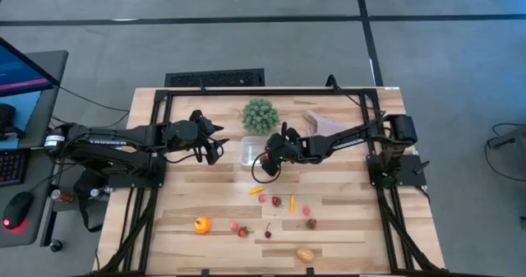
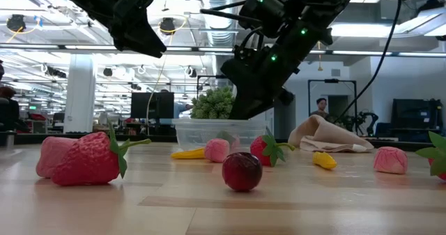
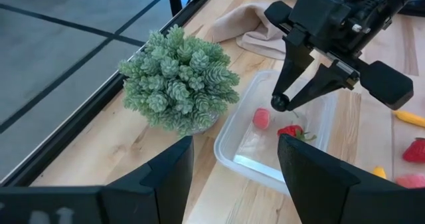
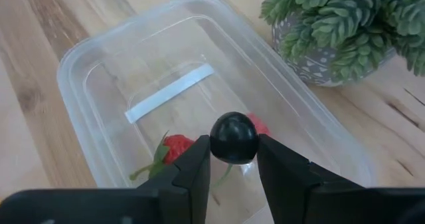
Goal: Pick and placing Produce into tupperware
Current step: Put the black cherry into the transparent container, then put the orange into the transparent container
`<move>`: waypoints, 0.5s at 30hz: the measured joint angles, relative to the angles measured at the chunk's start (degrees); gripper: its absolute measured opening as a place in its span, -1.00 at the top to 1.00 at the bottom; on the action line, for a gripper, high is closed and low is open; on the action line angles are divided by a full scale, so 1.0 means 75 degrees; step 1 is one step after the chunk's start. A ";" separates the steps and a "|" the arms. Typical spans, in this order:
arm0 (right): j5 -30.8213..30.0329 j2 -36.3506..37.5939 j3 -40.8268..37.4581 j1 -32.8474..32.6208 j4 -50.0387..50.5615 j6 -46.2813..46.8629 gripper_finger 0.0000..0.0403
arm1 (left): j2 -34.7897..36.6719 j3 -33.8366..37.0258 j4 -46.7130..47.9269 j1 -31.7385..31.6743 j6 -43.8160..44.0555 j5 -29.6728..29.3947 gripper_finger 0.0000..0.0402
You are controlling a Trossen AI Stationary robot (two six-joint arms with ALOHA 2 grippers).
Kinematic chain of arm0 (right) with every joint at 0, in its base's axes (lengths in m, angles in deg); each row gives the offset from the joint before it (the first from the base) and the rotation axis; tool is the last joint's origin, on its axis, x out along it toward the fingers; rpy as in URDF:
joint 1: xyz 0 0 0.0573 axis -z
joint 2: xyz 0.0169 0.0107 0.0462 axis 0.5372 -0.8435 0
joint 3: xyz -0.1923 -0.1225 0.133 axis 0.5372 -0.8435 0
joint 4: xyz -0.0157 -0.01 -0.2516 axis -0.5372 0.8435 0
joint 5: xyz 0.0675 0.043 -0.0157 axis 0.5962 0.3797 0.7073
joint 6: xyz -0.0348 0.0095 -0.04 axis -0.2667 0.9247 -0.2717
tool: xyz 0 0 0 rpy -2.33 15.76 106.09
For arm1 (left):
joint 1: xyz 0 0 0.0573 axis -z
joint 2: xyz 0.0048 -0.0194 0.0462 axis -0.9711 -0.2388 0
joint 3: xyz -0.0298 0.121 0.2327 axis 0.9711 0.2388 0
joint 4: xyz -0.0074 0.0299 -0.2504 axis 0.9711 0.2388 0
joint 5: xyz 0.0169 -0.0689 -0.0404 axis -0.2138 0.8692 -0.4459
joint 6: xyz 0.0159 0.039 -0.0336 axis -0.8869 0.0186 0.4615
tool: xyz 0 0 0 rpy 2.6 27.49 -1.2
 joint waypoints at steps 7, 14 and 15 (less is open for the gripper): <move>0.0013 0.0000 0.0009 0.0000 0.0009 -0.0003 0.13 | 0.0000 0.0000 -0.0003 0.0001 0.0070 -0.0007 -0.04; 0.0035 0.0400 0.0203 -0.0096 0.0019 -0.0396 -0.09 | 0.0000 0.0000 0.0012 0.0001 0.0139 0.0010 -0.04; 0.0033 0.0549 0.0223 -0.0140 0.0045 -0.0481 -0.10 | 0.0000 0.0000 0.0012 0.0003 0.0142 0.0077 -0.04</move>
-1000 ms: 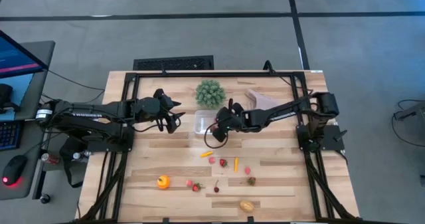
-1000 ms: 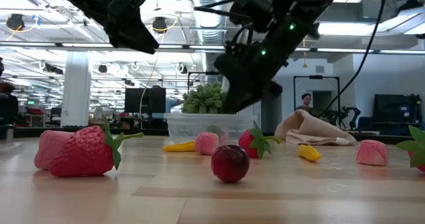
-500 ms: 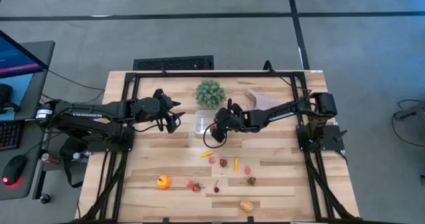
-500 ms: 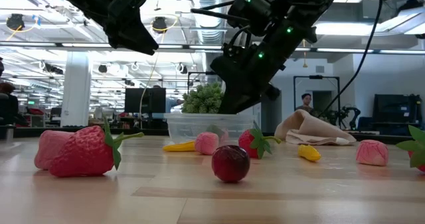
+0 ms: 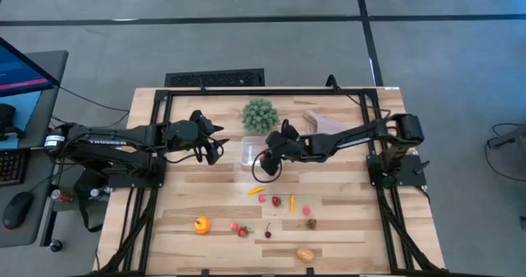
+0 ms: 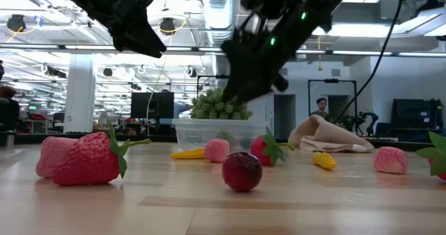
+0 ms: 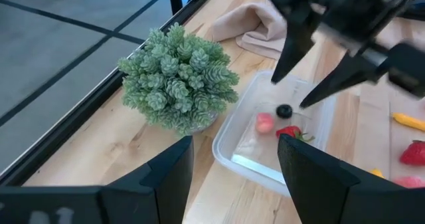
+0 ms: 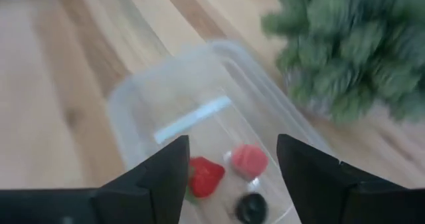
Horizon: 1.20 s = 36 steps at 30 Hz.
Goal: Pick and placing Produce into tupperware
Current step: Put the orange into the transparent container
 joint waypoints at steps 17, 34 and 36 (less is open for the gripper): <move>-0.0080 0.3393 0.0019 -0.1833 0.3322 0.0558 -0.05 | 0.0003 0.0000 0.2686 0.0372 0.0723 0.4270 -0.04; -0.0301 0.4070 0.0016 -0.4695 0.6849 0.4500 0.00 | 0.0003 0.0000 0.2657 0.2546 0.2864 0.5036 -0.04; -0.0521 0.4067 0.0016 -0.5069 0.7149 0.4986 0.01 | 0.0003 0.0000 0.2657 0.2954 0.3064 0.4597 -0.04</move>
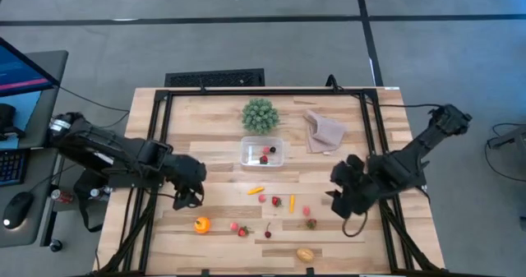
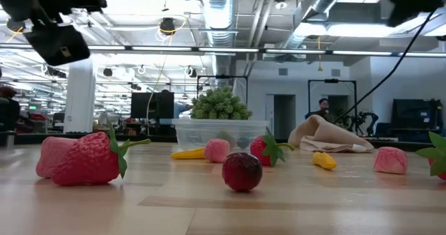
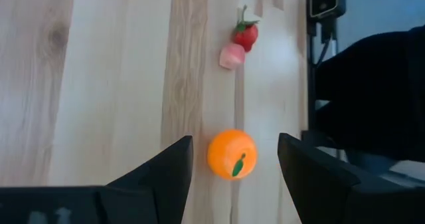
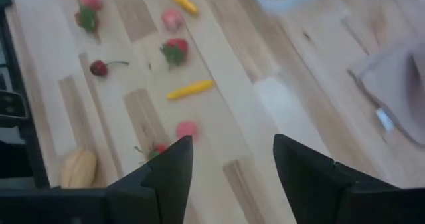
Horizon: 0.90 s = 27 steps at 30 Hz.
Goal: Pick and placing Produce into tupperware
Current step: Put the orange into the transparent container
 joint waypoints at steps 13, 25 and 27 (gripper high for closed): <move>-0.1405 -0.0004 -0.0206 -0.2335 0.1457 0.3316 0.03 | -0.0027 0.0000 0.0003 0.2759 0.1964 -0.3800 -0.04; -0.2176 -0.0014 -0.2711 -0.3995 -0.1390 0.6354 0.05 | -0.1238 0.0000 -0.0006 0.4135 0.3771 -0.4471 -0.04; -0.2372 -0.0043 -0.3150 -0.4081 -0.2386 0.6310 0.05 | -0.1382 0.0000 -0.0083 0.4238 0.4042 -0.4476 -0.04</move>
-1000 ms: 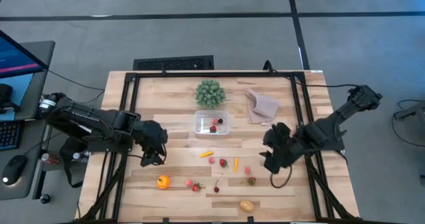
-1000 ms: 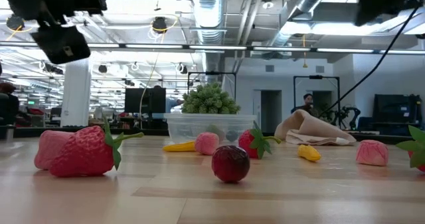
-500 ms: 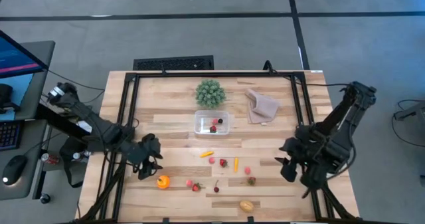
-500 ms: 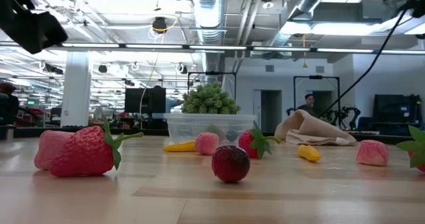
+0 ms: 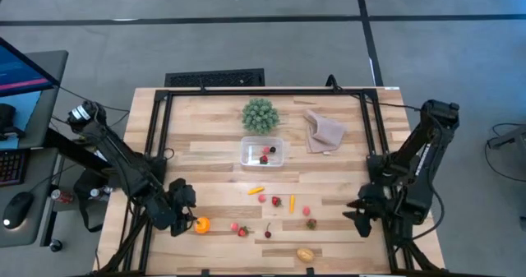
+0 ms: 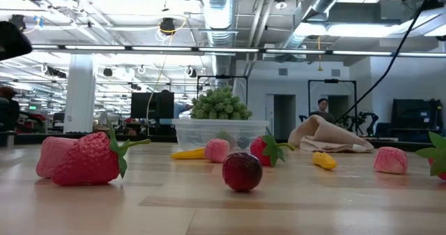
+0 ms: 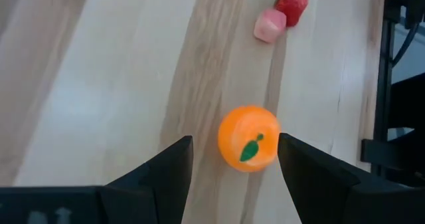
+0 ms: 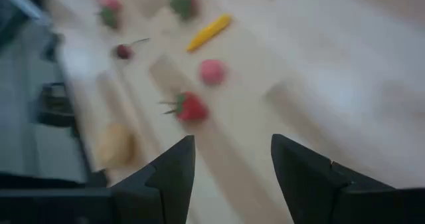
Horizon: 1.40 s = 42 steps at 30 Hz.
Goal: Pick and placing Produce into tupperware
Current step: Put the orange into the transparent container
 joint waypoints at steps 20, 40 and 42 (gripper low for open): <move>-0.0250 -0.2571 -0.0366 0.0521 -0.3459 -0.0213 0.04 | -0.0866 0.0000 -0.0289 0.0406 0.0335 0.0142 -0.04; -0.0189 -0.2828 -0.0353 0.0722 -0.3817 -0.0070 0.04 | -0.2107 -0.0003 -0.2001 0.0242 -0.0402 0.0035 -0.04; -0.0186 -0.2828 -0.0353 0.0723 -0.3820 -0.0068 0.04 | -0.2167 -0.0003 -0.2202 0.0209 -0.0615 0.0051 -0.04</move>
